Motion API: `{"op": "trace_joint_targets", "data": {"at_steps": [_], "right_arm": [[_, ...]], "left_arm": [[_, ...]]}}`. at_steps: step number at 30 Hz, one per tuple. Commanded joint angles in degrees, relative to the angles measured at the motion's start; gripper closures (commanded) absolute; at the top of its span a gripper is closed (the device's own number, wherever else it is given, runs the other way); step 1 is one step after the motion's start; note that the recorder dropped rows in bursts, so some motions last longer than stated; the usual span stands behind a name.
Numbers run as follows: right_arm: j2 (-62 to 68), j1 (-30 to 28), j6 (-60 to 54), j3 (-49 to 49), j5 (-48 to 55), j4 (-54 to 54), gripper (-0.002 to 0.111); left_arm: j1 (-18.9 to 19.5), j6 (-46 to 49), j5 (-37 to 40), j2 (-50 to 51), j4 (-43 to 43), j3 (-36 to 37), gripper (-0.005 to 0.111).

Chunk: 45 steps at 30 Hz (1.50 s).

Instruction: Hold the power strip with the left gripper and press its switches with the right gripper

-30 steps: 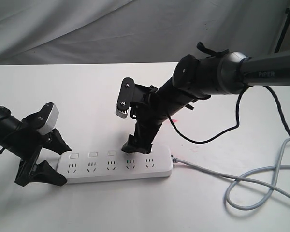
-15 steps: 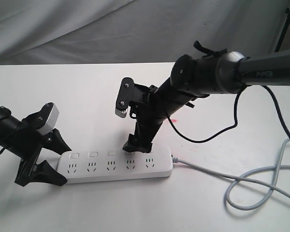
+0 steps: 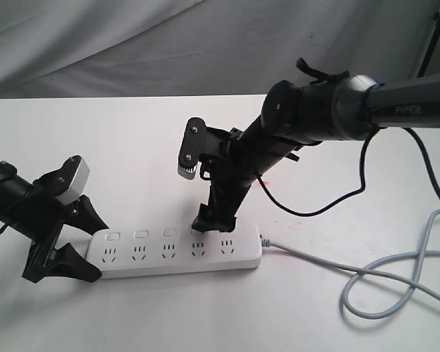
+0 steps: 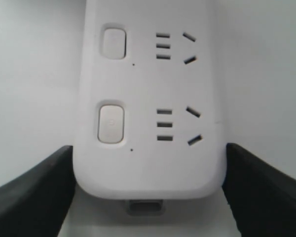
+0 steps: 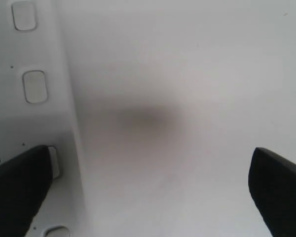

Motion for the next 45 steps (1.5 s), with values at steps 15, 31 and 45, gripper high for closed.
{"op": "trace_joint_targets", "data": {"at_steps": [15,31,45], "right_arm": [[-8.6,-0.5,-1.7,0.5,2.3,3.5,0.003],[-8.6,-3.4,-2.0,4.5,0.0,2.7,0.003],[-4.7,-3.4,-2.3,4.5,-0.1,2.7,0.003]], "left_arm": [[-0.2,-0.2,-0.6,0.3,0.8,-0.1,0.104],[-0.2,-0.2,-0.6,0.3,0.8,-0.1,0.104],[-0.2,-0.2,-0.6,0.3,0.8,-0.1,0.104]]}}
